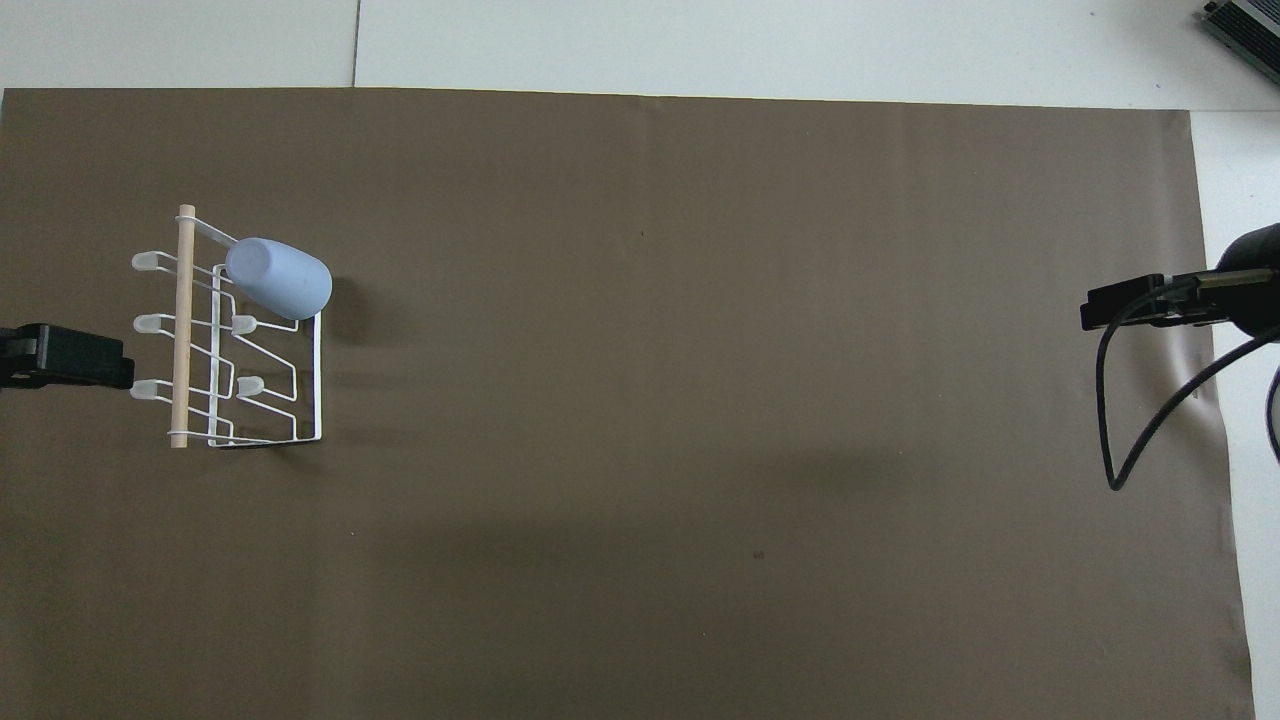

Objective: Hang cup on cup holder

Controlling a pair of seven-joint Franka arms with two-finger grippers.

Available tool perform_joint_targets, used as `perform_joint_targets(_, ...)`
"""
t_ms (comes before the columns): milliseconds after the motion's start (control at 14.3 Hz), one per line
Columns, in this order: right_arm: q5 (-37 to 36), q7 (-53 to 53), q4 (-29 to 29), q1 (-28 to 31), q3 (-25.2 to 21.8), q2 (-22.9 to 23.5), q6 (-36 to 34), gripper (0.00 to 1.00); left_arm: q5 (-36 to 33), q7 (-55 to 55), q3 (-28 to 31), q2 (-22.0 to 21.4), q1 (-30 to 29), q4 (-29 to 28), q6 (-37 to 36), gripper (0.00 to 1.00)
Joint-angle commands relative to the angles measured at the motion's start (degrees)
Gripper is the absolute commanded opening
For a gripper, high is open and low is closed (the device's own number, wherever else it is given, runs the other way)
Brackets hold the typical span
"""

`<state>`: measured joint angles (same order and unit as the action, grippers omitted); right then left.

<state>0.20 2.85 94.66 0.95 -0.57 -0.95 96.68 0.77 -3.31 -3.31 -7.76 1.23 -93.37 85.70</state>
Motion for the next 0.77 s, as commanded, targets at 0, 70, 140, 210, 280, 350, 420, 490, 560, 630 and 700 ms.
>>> perform_joint_targets(0, -0.37, -0.74, 1.41, 0.28, 0.13, -1.34, -0.08, 1.00, 0.20, 1.46, 0.76, -1.46, 0.97, -1.38, 0.61, 1.00)
perform_joint_targets(70, -0.46, -0.65, 1.41, 0.28, 0.13, -1.34, -0.08, 1.00, 0.20, 2.25, 0.68, -1.55, 0.97, -1.46, 0.44, 1.00)
perform_joint_targets(140, -0.37, -0.74, 1.41, 0.19, 0.13, -1.34, -0.08, 1.00, 0.20, 2.35, 0.76, -1.55, 0.97, -1.55, 0.44, 1.00)
perform_joint_targets(210, -0.37, -0.74, 1.41, 0.19, 0.13, -1.34, -0.08, 1.00, 0.20, 1.91, 0.76, -1.55, 0.97, -1.55, 0.70, 1.00)
perform_joint_targets(280, -0.37, -0.74, 1.41, 0.28, 0.13, -1.34, -0.08, 1.00, 0.29, 1.65, 0.76, -1.55, 0.88, -1.55, 0.70, 1.00)
perform_joint_targets(350, -0.37, -0.74, 1.41, 0.19, 0.13, -1.34, -0.08, 1.00, 0.38, 1.64, 0.76, -1.55, 0.53, -1.55, 0.53, 1.00)
perform_joint_targets(420, -0.37, -0.74, 1.41, 0.28, 0.13, -1.34, -0.08, 1.00, 0.38, 1.64, 0.76, -1.55, 0.53, -1.55, 0.44, 1.00)
perform_joint_targets(490, -0.37, -0.65, 1.41, 0.19, 0.13, -1.34, -0.08, 1.00, 0.38, 1.73, 0.76, -1.55, 0.53, -1.64, 0.52, 1.00)
perform_joint_targets(560, -0.46, -0.74, 1.41, 0.19, 0.13, -1.34, 0.00, 1.00, 0.38, 1.73, 0.76, -1.55, 0.53, -1.55, 0.52, 1.00)
perform_joint_targets(630, -0.37, -0.74, 1.41, 0.19, 0.13, -1.34, 0.00, 1.00, 0.38, 1.73, 0.76, -1.55, 0.44, -1.64, 0.52, 1.00)
perform_joint_targets(700, -0.37, -0.74, 1.41, 0.19, 0.13, -1.34, 0.00, 1.00, 0.38, 1.73, 0.76, -1.55, 0.44, -1.64, 0.44, 1.00)
